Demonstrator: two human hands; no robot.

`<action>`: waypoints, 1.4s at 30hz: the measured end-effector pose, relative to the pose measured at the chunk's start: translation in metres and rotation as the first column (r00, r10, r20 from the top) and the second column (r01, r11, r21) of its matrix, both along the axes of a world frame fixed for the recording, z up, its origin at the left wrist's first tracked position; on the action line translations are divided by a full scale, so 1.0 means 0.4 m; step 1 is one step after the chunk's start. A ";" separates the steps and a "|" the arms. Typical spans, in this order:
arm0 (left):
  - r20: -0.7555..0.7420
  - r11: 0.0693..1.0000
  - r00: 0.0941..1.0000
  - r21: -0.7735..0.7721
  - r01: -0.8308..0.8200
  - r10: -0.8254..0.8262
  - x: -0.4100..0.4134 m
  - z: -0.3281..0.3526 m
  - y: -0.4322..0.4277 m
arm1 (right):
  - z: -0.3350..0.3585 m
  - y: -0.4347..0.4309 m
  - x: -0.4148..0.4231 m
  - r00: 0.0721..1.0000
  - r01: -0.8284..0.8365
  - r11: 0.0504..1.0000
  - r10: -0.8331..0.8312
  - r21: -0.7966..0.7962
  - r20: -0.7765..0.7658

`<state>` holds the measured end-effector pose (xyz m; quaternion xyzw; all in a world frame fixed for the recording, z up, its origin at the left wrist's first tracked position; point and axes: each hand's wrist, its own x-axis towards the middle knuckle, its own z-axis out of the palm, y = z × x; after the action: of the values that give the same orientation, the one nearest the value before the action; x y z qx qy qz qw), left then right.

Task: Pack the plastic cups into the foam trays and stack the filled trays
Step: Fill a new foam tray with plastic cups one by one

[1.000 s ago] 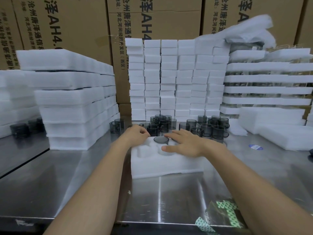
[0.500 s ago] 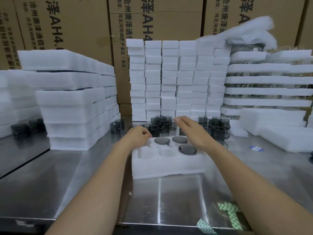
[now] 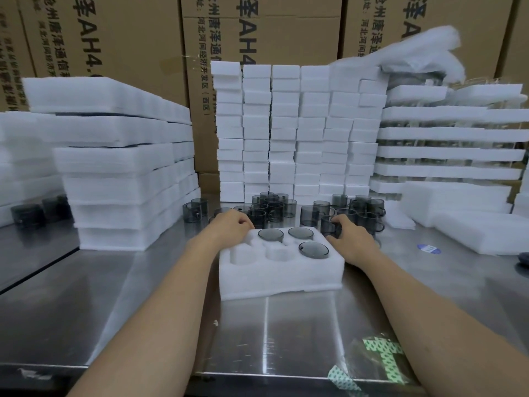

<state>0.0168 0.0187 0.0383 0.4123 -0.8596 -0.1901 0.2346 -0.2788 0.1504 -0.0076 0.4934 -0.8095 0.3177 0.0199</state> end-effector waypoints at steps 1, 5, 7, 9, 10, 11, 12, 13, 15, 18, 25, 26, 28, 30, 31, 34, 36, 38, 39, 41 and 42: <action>0.003 1.000 1.000 -0.018 -0.004 0.004 0.000 0.002 0.003 | 0.002 0.001 0.002 1.000 0.015 1.000 -0.015 -0.017 0.003; 0.011 0.983 0.998 -0.170 -0.062 0.065 0.000 0.014 0.026 | 0.022 0.007 0.024 0.999 0.054 0.990 -0.052 -0.131 0.015; -0.027 0.969 0.997 -0.234 -0.080 0.076 -0.002 0.021 0.041 | 0.042 0.012 0.046 0.999 0.047 0.973 -0.046 -0.224 0.011; -0.108 0.963 0.994 -0.261 -0.064 0.037 -0.008 0.030 0.055 | 0.069 0.017 0.076 1.000 -0.012 0.945 0.016 -0.328 0.009; -0.146 0.959 0.989 -0.280 -0.045 0.004 -0.012 0.033 0.062 | 0.084 0.022 0.095 0.998 -0.064 0.926 0.065 -0.373 -0.011; -0.178 0.950 0.983 -0.311 -0.024 -0.034 -0.017 0.037 0.069 | 0.099 0.027 0.116 0.993 -0.121 0.904 0.109 -0.409 -0.053; -0.209 0.938 0.975 -0.347 -0.002 -0.075 -0.021 0.040 0.076 | 0.113 0.034 0.139 0.983 -0.179 0.882 0.145 -0.436 -0.109; -0.242 0.924 0.963 -0.383 0.017 -0.118 -0.024 0.044 0.083 | 0.127 0.040 0.162 0.970 -0.236 0.859 0.176 -0.454 -0.170; -0.302 0.896 0.935 -0.443 0.037 -0.187 -0.028 0.050 0.098 | 0.148 0.053 0.210 0.928 -0.347 0.813 0.225 -0.468 -0.296; -0.397 0.864 0.886 -0.503 0.009 -0.241 -0.031 0.062 0.119 | 0.161 0.060 0.270 0.874 -0.445 0.766 0.260 -0.464 -0.410; -0.487 0.824 0.846 -0.556 -0.110 -0.216 -0.032 0.066 0.124 | 0.153 0.061 0.317 0.878 -0.474 0.708 0.342 -0.523 -0.334; -0.489 0.820 0.847 -0.559 -0.119 -0.210 -0.032 0.067 0.123 | 0.151 0.062 0.318 0.879 -0.475 0.707 0.350 -0.523 -0.325; -0.484 0.812 0.850 -0.571 -0.126 -0.208 -0.032 0.068 0.124 | 0.151 0.062 0.320 0.888 -0.460 0.713 0.350 -0.529 -0.300; -0.481 0.807 0.851 -0.577 -0.126 -0.211 -0.033 0.070 0.125 | 0.151 0.059 0.322 0.898 -0.439 0.723 0.340 -0.533 -0.279; -0.488 0.808 0.847 -0.575 -0.129 -0.211 -0.034 0.070 0.126 | 0.151 0.058 0.322 0.901 -0.432 0.726 0.331 -0.536 -0.279; -0.526 0.804 0.826 -0.572 -0.165 -0.204 -0.036 0.074 0.129 | 0.151 0.056 0.318 0.914 -0.402 0.736 0.293 -0.544 -0.280; -0.530 0.777 0.820 -0.601 -0.187 -0.213 -0.036 0.076 0.130 | 0.150 0.058 0.313 0.927 -0.370 0.767 0.272 -0.524 -0.256; -0.532 0.766 0.809 -0.620 -0.171 -0.250 -0.039 0.078 0.134 | 0.150 0.060 0.310 0.939 -0.340 0.813 0.262 -0.472 -0.224; -0.530 0.765 0.803 -0.625 -0.154 -0.272 -0.042 0.080 0.137 | 0.149 0.060 0.309 0.941 -0.333 0.834 0.263 -0.440 -0.214; -0.515 0.759 0.800 -0.640 -0.119 -0.308 -0.051 0.082 0.144 | 0.147 0.058 0.308 0.944 -0.321 0.872 0.262 -0.370 -0.202; -0.502 0.753 0.803 -0.650 -0.104 -0.322 -0.055 0.082 0.148 | 0.147 0.056 0.306 0.947 -0.307 0.893 0.251 -0.330 -0.200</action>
<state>-0.0051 0.0778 0.0710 0.1717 -0.7790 -0.0122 0.6030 -0.1565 0.1730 0.0510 0.6154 -0.6549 0.4204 0.1249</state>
